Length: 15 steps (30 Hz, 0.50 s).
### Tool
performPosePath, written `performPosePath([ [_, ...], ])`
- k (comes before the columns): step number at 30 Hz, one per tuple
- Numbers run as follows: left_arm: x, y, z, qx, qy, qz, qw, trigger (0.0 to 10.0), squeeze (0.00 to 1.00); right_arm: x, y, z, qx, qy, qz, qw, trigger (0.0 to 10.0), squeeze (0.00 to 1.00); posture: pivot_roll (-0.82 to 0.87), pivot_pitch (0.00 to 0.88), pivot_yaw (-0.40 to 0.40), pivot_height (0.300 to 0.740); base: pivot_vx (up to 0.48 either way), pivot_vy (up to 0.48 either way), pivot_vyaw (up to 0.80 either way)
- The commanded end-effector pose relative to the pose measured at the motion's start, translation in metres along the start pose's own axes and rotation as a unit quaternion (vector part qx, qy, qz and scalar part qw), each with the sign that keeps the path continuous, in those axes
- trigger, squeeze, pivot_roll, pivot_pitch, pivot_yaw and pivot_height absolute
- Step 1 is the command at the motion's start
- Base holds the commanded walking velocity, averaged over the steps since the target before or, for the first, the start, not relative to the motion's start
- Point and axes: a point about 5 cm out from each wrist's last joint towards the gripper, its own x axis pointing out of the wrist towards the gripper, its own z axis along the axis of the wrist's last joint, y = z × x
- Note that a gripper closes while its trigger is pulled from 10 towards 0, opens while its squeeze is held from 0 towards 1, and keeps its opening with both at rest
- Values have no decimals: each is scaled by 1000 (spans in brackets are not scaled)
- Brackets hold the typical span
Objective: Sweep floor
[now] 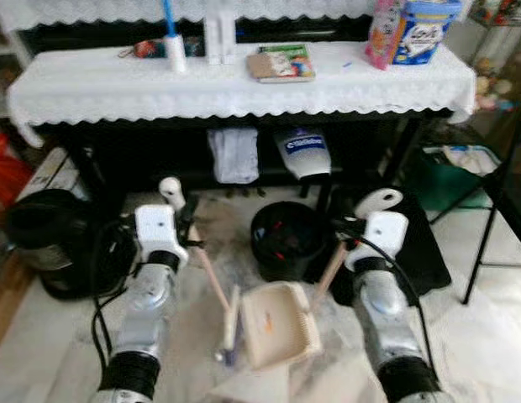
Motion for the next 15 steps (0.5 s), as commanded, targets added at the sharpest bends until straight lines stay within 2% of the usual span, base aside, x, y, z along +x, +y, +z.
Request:
performPosePath([
  [1, 2, -2, 9, -2, -23, -1, 1000, 10000, 0, 2, -4, 8, 1, -21, -6, 1000, 10000, 0, -19, 58, 32, 740, 0, 0, 0],
  [15, 3, 3, 7, 11, -27, 24, 999, 10000, 0, 0, -8, 6, -3, -16, -16, 1000, 10000, 0, -26, 72, 34, 740, 0, 0, 0],
])
